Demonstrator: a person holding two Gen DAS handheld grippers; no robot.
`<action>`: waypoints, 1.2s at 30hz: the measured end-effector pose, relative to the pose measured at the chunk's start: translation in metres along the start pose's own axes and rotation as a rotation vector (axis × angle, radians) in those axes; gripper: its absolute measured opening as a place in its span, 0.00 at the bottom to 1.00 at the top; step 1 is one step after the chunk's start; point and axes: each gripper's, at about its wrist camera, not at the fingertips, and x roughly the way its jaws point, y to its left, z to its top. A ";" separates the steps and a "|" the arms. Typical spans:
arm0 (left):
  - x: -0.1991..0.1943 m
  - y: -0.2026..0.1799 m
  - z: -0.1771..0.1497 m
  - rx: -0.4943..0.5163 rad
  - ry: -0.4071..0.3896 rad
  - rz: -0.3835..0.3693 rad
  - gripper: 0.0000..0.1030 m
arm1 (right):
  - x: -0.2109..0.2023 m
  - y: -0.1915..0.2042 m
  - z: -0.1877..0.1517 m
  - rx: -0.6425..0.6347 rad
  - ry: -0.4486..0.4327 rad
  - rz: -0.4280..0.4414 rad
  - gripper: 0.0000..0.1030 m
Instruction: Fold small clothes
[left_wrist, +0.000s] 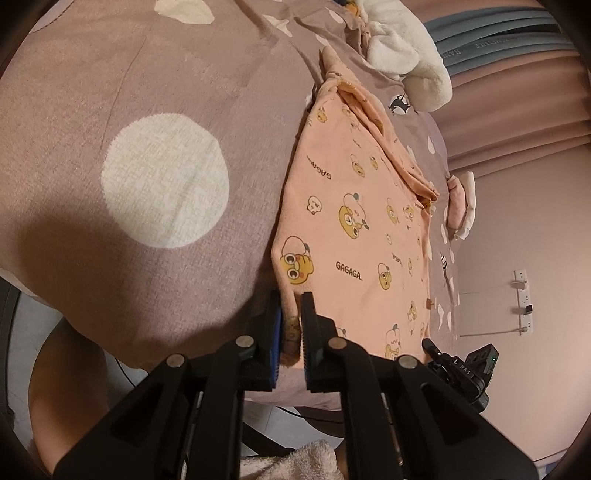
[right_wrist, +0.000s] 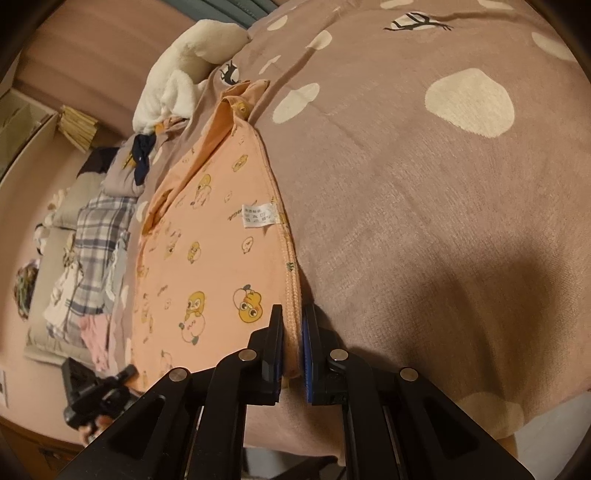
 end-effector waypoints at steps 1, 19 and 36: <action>0.000 0.000 0.000 -0.003 0.000 -0.005 0.06 | 0.000 0.000 0.000 0.006 -0.001 0.003 0.07; 0.009 0.003 0.000 -0.016 0.004 0.013 0.06 | 0.006 0.001 -0.001 -0.014 -0.014 -0.003 0.07; 0.013 0.023 -0.002 -0.089 -0.032 -0.079 0.07 | 0.008 0.012 0.001 0.010 -0.001 -0.095 0.07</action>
